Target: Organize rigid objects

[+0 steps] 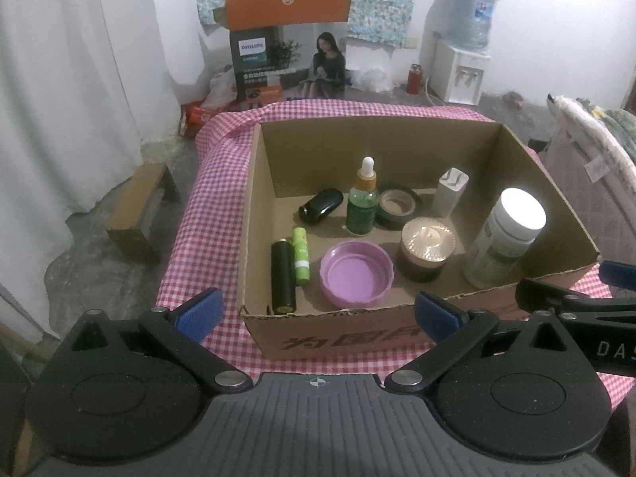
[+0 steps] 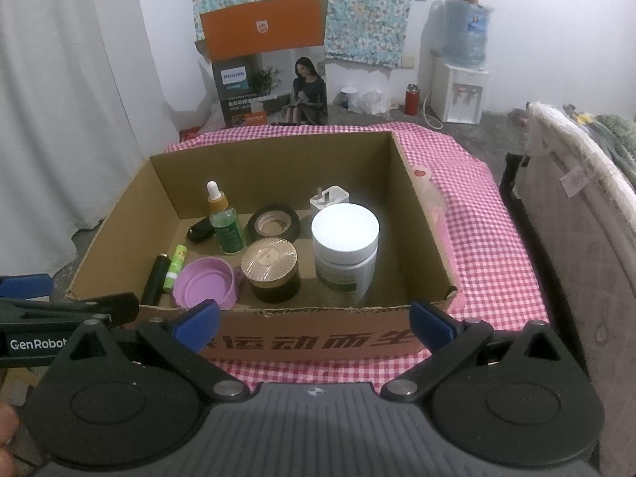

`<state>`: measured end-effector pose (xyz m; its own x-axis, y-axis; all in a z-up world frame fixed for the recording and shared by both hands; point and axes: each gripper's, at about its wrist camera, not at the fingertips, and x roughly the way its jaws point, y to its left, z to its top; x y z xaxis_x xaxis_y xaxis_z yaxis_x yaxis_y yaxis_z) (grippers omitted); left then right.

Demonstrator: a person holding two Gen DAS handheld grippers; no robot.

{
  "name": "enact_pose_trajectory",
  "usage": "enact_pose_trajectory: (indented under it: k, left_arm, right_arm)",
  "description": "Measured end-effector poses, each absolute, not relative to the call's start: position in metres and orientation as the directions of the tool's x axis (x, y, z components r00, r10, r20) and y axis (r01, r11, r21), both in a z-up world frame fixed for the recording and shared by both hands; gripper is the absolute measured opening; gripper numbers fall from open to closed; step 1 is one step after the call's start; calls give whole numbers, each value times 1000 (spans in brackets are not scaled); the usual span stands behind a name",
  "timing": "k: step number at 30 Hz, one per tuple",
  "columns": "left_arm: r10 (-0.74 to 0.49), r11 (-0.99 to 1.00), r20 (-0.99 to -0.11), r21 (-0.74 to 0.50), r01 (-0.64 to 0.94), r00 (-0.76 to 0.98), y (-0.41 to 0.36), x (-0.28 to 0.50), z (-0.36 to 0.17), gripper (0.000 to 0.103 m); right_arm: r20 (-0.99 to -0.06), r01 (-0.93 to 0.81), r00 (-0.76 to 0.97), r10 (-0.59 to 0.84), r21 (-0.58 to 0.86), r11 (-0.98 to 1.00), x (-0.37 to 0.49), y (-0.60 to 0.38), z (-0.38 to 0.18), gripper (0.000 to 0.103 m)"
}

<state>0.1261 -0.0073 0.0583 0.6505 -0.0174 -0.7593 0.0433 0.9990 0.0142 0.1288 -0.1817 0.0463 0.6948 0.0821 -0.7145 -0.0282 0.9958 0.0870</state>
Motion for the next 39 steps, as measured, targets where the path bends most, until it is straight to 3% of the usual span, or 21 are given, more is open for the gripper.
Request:
enact_pose_trajectory:
  k: [39]
  left_arm:
    - [-17, 999, -765, 16, 45, 643, -10, 124, 59, 103]
  right_arm:
    - [-725, -13, 685, 76, 92, 996, 126, -183, 48, 103]
